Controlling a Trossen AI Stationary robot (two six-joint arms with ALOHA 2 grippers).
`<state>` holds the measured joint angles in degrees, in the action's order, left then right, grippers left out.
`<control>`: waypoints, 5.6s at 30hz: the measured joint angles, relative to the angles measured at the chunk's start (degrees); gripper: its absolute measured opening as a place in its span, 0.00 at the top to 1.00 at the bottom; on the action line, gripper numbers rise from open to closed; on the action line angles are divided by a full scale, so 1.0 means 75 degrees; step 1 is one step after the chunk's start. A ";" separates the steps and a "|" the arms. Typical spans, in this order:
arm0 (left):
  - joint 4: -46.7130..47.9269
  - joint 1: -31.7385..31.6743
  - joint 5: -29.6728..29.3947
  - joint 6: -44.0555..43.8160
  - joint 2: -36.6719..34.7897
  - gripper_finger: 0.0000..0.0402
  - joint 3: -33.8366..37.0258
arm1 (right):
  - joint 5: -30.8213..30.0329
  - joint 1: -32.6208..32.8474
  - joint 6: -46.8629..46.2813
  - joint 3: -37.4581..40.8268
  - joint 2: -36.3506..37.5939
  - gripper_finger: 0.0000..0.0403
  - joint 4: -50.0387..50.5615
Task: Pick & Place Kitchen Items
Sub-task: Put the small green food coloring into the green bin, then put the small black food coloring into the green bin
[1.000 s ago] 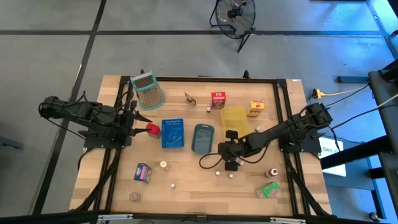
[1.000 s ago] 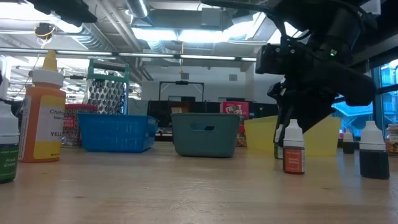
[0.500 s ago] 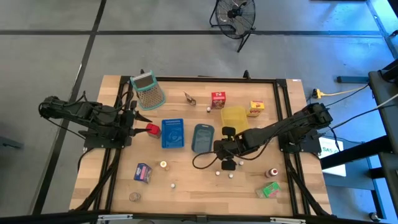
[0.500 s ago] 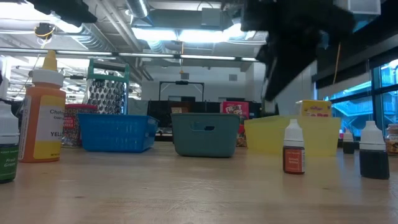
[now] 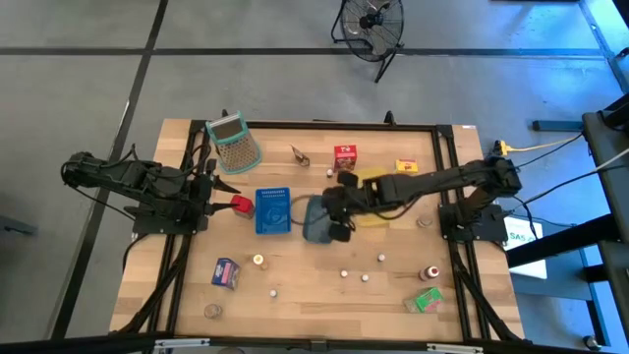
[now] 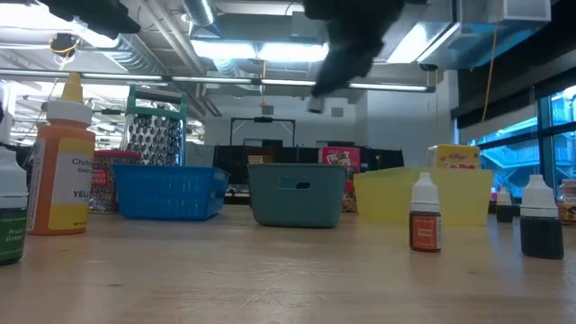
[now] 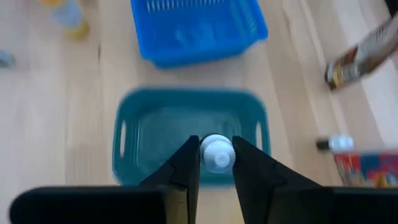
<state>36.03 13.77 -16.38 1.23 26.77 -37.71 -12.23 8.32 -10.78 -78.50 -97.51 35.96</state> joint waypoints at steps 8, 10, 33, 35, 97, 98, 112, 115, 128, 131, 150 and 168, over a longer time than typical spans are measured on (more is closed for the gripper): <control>0.0032 -0.0001 0.0000 0.0000 -0.0001 0.62 0.0000 | 0.0648 -0.0436 0.0422 -0.0006 -0.0663 0.80 -0.0874; 0.0035 -0.0001 0.0000 0.0000 0.0002 0.62 0.0000 | 0.0659 -0.0500 0.0427 -0.0006 -0.0889 0.80 -0.0875; 0.0032 -0.0001 0.0000 0.0000 0.0002 0.62 0.0000 | 0.0636 -0.0860 0.0933 0.0003 -0.1947 0.81 -0.1231; 0.0032 0.0001 0.0000 0.0000 0.0002 0.62 0.0000 | 0.0639 -0.0864 0.0913 0.0003 -0.1947 0.81 -0.1124; -0.0142 -0.0001 0.0000 -0.0003 0.0002 0.62 0.0247 | 0.0231 -0.0667 -0.0852 0.0006 -0.2405 0.81 -0.0218; -0.0241 0.0001 0.0000 0.0000 0.0002 0.62 0.0310 | 0.0231 -0.0667 -0.0852 0.0006 -0.2408 0.81 -0.0221; -0.0325 0.0000 0.0000 0.0000 -0.0001 0.62 0.0405 | 0.0319 -0.0667 -0.0878 0.0006 -0.2431 0.67 -0.0231; -0.0326 0.0001 0.0000 0.0000 -0.0001 0.62 0.0405 | 0.0204 -0.0667 -0.0877 0.0006 -0.2431 0.64 -0.0252; -0.0323 0.0000 0.0000 0.0000 -0.0001 0.62 0.0405 | 0.0170 -0.0670 -0.0878 0.0006 -0.2428 0.60 -0.0258; -0.0323 0.0001 0.0000 0.0000 -0.0001 0.63 0.0405 | 0.0169 -0.0670 -0.0877 0.0006 -0.2423 0.59 -0.0259; -0.0321 0.0001 0.0000 0.0000 0.0001 0.62 0.0399 | -0.0170 -0.0653 -0.0967 0.0000 -0.2011 0.59 -0.0331; -0.0318 -0.0001 0.0000 0.0002 0.0002 0.62 0.0399 | -0.0909 0.0093 -0.0036 -0.2331 -0.1968 0.59 0.1598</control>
<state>33.65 13.77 -16.38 1.25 26.79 -34.72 -19.05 9.01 -11.05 -95.99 -112.27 47.95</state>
